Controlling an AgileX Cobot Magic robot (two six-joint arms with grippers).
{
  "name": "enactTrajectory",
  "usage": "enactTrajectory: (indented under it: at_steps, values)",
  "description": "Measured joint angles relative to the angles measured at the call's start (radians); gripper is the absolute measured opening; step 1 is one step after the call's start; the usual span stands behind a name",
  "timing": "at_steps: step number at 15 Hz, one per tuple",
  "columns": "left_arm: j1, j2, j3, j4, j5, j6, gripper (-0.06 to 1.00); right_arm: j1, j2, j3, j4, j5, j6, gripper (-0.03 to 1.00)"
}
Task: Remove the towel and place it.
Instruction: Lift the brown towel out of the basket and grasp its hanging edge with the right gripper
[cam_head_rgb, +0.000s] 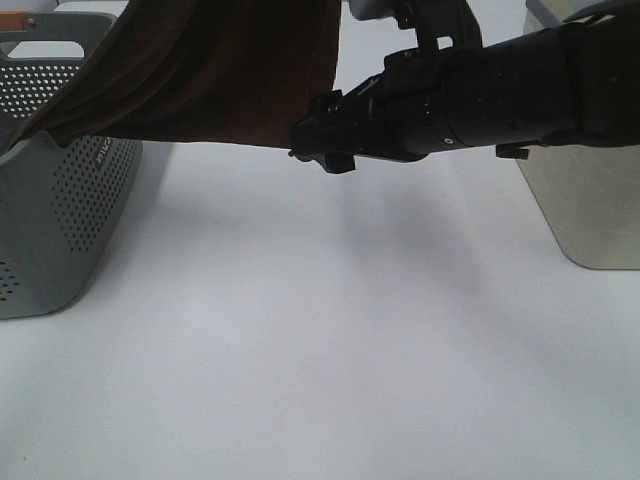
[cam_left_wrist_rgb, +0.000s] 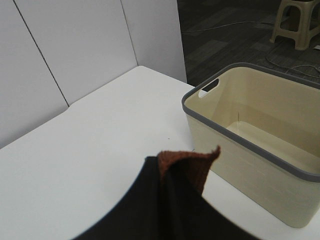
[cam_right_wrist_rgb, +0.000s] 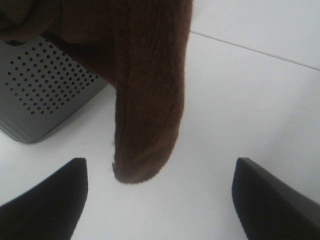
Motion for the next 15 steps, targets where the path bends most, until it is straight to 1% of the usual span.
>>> enactTrajectory:
  at_steps: [3, 5, 6, 7, 10, 11, 12, 13, 15]
  values:
    - [0.0, 0.002, 0.0, -0.003, -0.017, 0.0, 0.0, 0.0, 0.049, -0.045, 0.009, 0.021, 0.009, 0.75]
    - [0.0, 0.002, 0.0, -0.005, -0.018, 0.0, 0.0, 0.0, 0.078, -0.05, 0.036, -0.026, 0.027, 0.74]
    - [0.0, 0.002, 0.0, -0.007, -0.018, 0.0, 0.0, 0.0, 0.094, -0.051, 0.049, -0.049, 0.035, 0.72]
    - [0.0, 0.002, 0.0, -0.007, -0.018, 0.0, 0.0, 0.0, 0.106, -0.051, 0.063, -0.055, 0.036, 0.67]
    - [0.0, 0.002, 0.0, -0.007, -0.018, 0.0, 0.0, 0.0, 0.113, -0.059, 0.071, -0.055, 0.036, 0.49]
    - [0.0, 0.002, 0.0, -0.007, -0.018, 0.0, 0.0, 0.0, 0.113, -0.063, 0.071, -0.046, 0.036, 0.46]
    - [0.0, 0.004, 0.0, -0.007, -0.018, 0.0, 0.0, 0.0, 0.113, -0.065, 0.071, -0.002, 0.036, 0.45]
    - [0.0, 0.004, 0.0, -0.007, -0.018, 0.0, 0.0, 0.0, 0.113, -0.065, 0.071, -0.002, 0.036, 0.45]
    - [0.0, 0.007, 0.0, -0.007, -0.018, 0.0, 0.0, 0.0, 0.113, -0.071, 0.073, 0.028, 0.036, 0.45]
